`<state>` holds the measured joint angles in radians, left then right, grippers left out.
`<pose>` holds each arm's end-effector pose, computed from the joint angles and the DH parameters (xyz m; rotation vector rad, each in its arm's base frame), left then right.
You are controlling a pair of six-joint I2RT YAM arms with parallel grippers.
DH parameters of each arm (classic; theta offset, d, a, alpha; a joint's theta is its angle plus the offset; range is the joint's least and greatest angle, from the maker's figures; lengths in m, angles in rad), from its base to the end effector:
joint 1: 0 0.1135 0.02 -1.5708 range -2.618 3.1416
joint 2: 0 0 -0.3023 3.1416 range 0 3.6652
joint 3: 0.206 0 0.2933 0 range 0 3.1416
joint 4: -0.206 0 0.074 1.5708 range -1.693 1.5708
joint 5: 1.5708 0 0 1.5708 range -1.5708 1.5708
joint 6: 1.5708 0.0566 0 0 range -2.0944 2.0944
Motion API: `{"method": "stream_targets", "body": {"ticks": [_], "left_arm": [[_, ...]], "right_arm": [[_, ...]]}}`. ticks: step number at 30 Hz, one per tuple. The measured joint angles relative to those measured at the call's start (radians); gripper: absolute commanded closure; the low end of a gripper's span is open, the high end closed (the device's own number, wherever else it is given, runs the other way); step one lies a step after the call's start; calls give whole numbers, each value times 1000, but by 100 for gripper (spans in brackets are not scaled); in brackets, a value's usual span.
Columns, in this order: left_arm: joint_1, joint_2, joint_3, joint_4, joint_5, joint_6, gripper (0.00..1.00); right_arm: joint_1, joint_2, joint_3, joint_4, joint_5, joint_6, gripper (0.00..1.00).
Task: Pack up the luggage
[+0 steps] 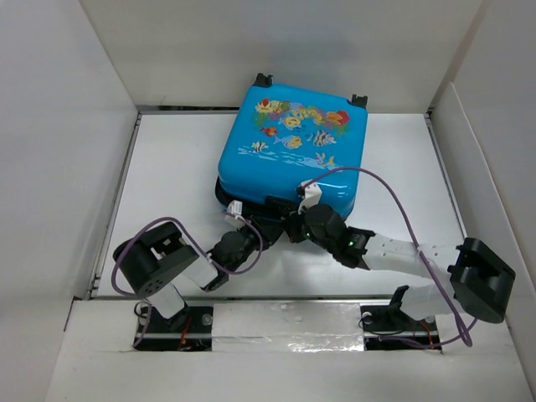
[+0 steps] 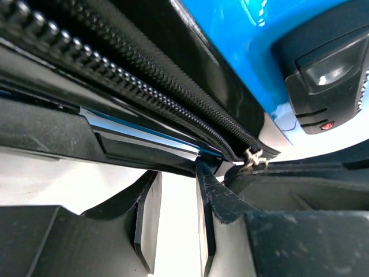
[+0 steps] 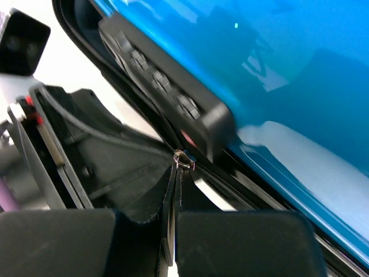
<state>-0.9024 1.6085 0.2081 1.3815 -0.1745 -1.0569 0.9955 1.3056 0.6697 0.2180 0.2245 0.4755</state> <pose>0.1744 -0.2050 0.1404 -0.2873 1.7487 -1.3525 0.1876 0.2662 0.2306 -0.3812 2.0163 0.7216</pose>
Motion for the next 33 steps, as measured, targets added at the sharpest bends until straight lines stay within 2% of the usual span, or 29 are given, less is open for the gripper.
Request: {"method": "stream_targets", "body": {"ticks": [4,5,7,8,9,10,11,13,14,16,17,19,22,23,24,25,26,27,28,29,33], "left_arm": [[-27,-8,2,-6,-51,2,100],[-33,-24,2,-27,-65,9,79],[-42,-71,0,-80,-97,37,48],[-44,-105,-6,-122,-117,75,28],[-44,-143,-17,-170,-138,108,22],[-47,-186,-33,-211,-142,130,17],[-55,-242,-45,-257,-139,148,11],[-82,-378,-57,-344,-135,198,9],[-93,-453,-65,-390,-136,219,7],[-101,-601,-72,-492,-147,252,6],[-101,-668,-72,-538,-158,267,6],[-102,-817,-72,-650,-182,298,7],[-102,-1011,-68,-838,-240,338,31],[-102,-1071,-63,-904,-269,349,55],[-102,-1128,-59,-955,-304,360,66],[-101,-1168,-52,-996,-336,372,73],[-99,-1207,-43,-1026,-373,387,83],[-93,-1228,-33,-1036,-402,388,87],[-85,-1227,-14,-1043,-432,392,92],[-67,-1200,14,-1040,-452,395,97],[67,-989,148,-1002,-452,391,99]], "right_arm": [[-7,35,27,32,-19,1,100],[-7,45,33,43,-27,1,100],[-6,61,48,55,-34,0,100],[-6,62,55,60,-36,-1,100],[-5,60,61,60,-35,-4,100],[-4,57,64,59,-37,-5,94],[0,55,64,59,-42,-5,78],[10,47,65,73,-42,-2,58],[14,29,65,82,-49,2,41],[26,-16,65,99,-63,11,32],[33,-40,64,106,-71,14,26],[47,-74,57,123,-83,23,23],[55,-101,34,121,-104,30,22],[55,-112,26,103,-111,30,28],[57,-123,18,87,-116,27,36],[60,-139,11,59,-117,26,45],[61,-163,5,31,-116,23,77],[61,-192,2,3,-106,16,90],[60,-225,2,-22,-95,15,97],[56,-261,3,-45,-78,10,100],[-54,-401,32,-134,-16,-12,100]]}}
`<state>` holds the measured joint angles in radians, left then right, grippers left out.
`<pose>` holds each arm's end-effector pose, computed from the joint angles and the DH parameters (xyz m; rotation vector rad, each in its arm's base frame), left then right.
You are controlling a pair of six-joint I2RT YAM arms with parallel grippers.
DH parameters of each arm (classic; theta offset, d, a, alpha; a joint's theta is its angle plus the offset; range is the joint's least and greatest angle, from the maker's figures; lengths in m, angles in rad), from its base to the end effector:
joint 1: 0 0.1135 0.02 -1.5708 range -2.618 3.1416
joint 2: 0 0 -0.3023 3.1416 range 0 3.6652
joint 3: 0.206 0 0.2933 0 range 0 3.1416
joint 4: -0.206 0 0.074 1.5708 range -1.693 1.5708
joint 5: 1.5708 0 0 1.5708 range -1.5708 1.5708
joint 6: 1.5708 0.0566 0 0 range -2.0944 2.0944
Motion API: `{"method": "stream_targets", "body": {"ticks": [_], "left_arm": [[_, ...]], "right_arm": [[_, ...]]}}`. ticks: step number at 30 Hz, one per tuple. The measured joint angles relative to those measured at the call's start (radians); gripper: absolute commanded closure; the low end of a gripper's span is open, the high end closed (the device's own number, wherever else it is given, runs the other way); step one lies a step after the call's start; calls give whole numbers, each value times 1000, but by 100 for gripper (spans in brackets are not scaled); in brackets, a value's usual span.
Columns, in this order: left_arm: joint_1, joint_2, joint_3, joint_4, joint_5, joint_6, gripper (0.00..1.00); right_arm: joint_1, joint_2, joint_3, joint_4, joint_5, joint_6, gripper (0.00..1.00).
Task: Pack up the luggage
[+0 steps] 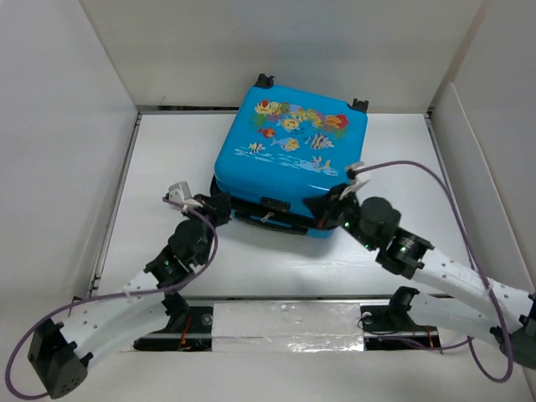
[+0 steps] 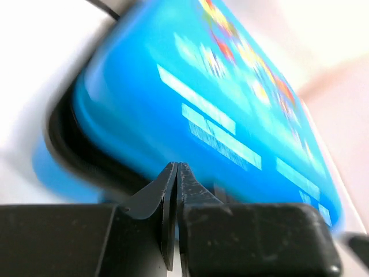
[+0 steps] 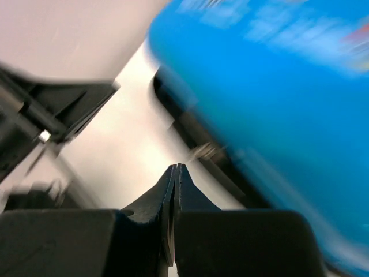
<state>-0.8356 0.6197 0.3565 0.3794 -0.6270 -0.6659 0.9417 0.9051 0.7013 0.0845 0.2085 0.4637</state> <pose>0.1492 -0.1155 0.2862 -0.3982 1.4705 -0.7578 0.1596 0.1993 0.3365 -0.2576 1.7466 0.8677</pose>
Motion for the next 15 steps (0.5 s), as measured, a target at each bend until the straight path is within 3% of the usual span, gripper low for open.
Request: {"method": "stream_targets", "body": {"ticks": [3,6,7,8,12,15], "left_arm": [[150,155,98,59,48,-38,92],[371,300,187,107,125,-100,82],[446,344,213,116,156,-126,75],[517,383,233,128,179,-149,58],[750,540,257,200,317,-252,53],[792,688,303,190,391,-279,53]], "right_arm": [[-168,-60,40,-33,76,-14,100],[-367,-59,75,-42,132,-22,100],[-442,-48,82,-42,144,-23,100],[-520,-31,86,-40,143,-23,100],[-759,108,88,-29,95,-10,100],[-826,240,88,-23,43,0,100]]}}
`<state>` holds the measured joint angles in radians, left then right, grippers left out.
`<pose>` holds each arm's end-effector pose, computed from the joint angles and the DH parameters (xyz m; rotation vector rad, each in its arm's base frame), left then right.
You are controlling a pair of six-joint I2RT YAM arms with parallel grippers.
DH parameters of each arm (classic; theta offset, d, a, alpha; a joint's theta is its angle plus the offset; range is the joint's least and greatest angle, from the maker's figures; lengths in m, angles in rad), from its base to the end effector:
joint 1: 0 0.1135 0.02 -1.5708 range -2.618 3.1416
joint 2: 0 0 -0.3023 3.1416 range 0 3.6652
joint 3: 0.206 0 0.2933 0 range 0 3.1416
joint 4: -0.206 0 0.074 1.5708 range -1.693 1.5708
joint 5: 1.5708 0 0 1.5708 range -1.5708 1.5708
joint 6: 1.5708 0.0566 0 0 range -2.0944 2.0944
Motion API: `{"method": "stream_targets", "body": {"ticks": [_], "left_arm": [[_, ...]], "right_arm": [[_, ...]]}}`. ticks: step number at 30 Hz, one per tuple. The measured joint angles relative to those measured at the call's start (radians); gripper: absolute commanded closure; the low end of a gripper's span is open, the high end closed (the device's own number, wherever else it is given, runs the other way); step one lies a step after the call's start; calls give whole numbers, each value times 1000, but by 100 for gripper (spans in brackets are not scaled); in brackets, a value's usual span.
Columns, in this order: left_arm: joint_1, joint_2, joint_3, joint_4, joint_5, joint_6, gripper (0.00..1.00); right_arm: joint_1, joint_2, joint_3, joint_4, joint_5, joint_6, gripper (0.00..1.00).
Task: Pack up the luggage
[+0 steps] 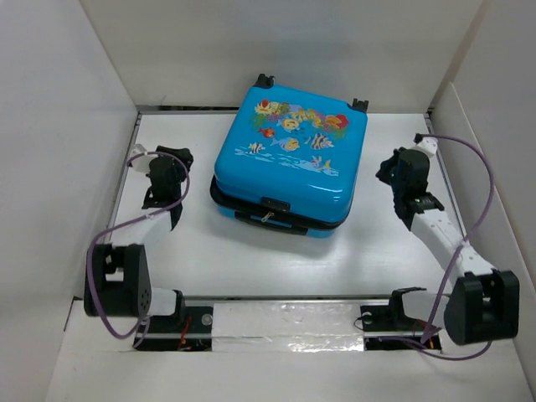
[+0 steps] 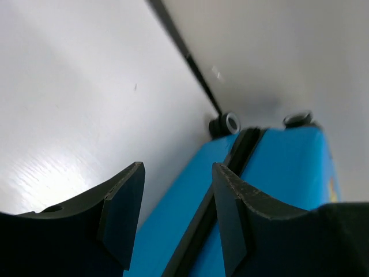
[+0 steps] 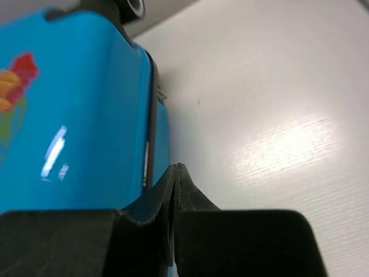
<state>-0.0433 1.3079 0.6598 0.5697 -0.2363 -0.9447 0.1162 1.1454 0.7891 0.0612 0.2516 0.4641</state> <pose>0.3354 -0.0013 0.2698 -0.8907 1.4207 -0.5565 0.3080 0.0218 0.3075 0.4914 1.7936 0.1683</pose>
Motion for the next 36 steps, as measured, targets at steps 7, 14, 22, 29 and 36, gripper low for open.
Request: {"method": "stream_targets", "body": {"ticks": [7,14,22,29,36], "left_arm": [[-79,111,16,12,143,-2,53],[-154,16,-84,64,120,8,53],[-286,-151,-219,141,-16,3,53],[-584,-234,-301,168,-276,6,53],[-898,-303,-282,63,-429,53,40]], "right_arm": [[-5,201,0,43,-176,4,100],[10,352,86,58,-298,-23,100],[-7,588,381,-51,-376,-153,100],[-41,750,650,-84,-441,-257,94],[-109,756,700,-79,-455,-291,48]]}}
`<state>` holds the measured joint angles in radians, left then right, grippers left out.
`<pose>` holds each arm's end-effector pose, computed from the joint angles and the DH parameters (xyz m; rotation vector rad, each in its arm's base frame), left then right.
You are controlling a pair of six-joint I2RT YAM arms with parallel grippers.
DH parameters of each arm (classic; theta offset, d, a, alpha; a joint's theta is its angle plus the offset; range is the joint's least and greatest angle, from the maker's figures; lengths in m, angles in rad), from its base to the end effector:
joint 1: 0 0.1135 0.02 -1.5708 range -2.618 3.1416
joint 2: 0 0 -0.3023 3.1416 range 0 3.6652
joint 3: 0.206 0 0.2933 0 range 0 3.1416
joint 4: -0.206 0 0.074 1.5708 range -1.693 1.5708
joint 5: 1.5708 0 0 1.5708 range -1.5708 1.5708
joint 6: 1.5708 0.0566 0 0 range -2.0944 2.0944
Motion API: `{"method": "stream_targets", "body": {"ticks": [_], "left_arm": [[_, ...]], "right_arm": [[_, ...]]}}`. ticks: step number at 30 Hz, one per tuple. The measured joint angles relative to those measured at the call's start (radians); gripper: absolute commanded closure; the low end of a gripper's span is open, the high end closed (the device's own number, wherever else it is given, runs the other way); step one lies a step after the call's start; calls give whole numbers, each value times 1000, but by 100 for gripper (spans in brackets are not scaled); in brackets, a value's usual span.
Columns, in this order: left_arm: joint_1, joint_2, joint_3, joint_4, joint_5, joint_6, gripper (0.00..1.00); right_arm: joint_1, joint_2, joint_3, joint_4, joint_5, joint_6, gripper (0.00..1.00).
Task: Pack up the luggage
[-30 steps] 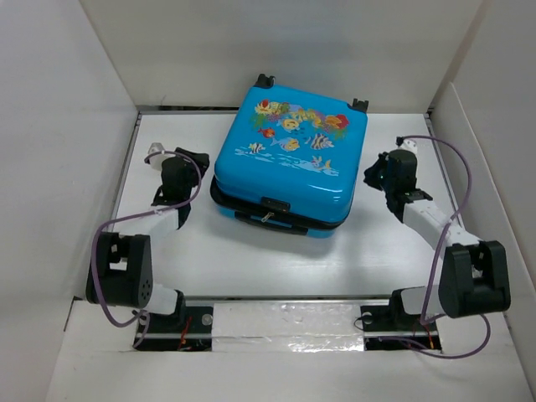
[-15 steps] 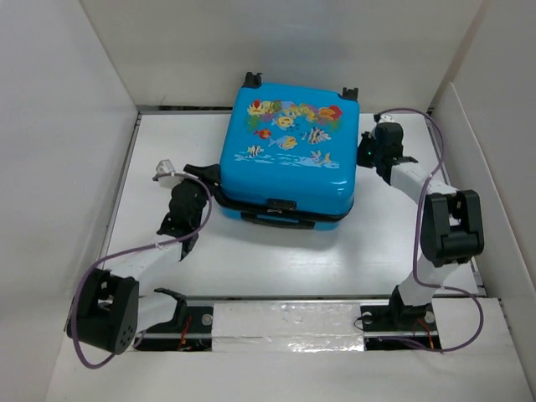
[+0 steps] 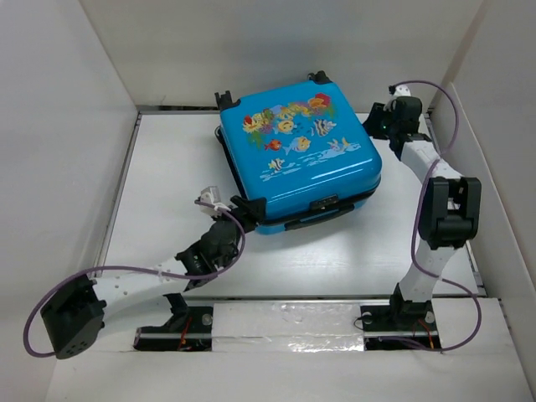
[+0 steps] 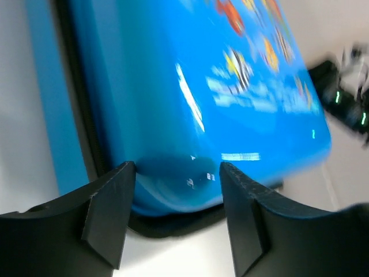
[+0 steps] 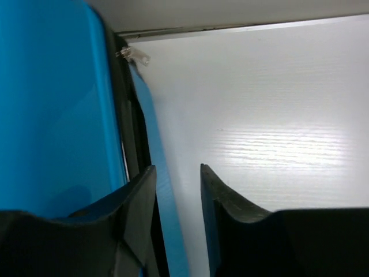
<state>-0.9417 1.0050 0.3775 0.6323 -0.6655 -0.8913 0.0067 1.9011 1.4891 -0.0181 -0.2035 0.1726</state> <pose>0.1719 -0.1768 0.2493 -0.4995 1.5647 -0.9108 0.5227 0.0149 0.2855 0.0352 2.0053 0.3184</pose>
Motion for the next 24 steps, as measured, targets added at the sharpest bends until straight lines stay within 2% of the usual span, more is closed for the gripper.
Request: {"method": "stream_targets", "body": {"ticks": [2,3,6,8,11,13,14,15,16,17,20,22,23,24], "left_arm": [[-50,-47,16,-62,22,46,37],[-68,-71,28,-90,39,64,35],[-95,-116,106,-155,73,117,32],[-95,-140,181,-175,64,153,34],[-7,-188,255,-186,66,175,43],[80,-232,255,-190,71,167,61],[116,-249,246,-192,72,163,71],[143,-262,230,-196,75,152,87],[161,-273,209,-204,84,142,90],[174,-281,184,-216,94,141,93],[206,-278,111,-262,136,135,90],[222,-248,89,-293,170,134,85],[232,-222,87,-307,188,132,82],[243,-198,86,-310,208,132,70]], "right_arm": [[-23,-18,0,-3,-3,10,39],[-29,-34,0,-5,-5,18,30],[-21,-108,0,-15,-40,48,16],[8,-177,0,-24,-50,54,14],[59,-312,-26,-25,-47,54,15],[87,-447,-109,-8,-29,53,37],[98,-519,-158,2,-23,56,57],[114,-600,-227,32,-17,64,87],[133,-697,-311,59,-13,69,95],[156,-778,-386,76,-6,85,100],[296,-1015,-641,138,13,106,100],[407,-1102,-753,138,29,116,100],[450,-1122,-791,132,39,121,100],[485,-1133,-821,126,55,128,100]]}}
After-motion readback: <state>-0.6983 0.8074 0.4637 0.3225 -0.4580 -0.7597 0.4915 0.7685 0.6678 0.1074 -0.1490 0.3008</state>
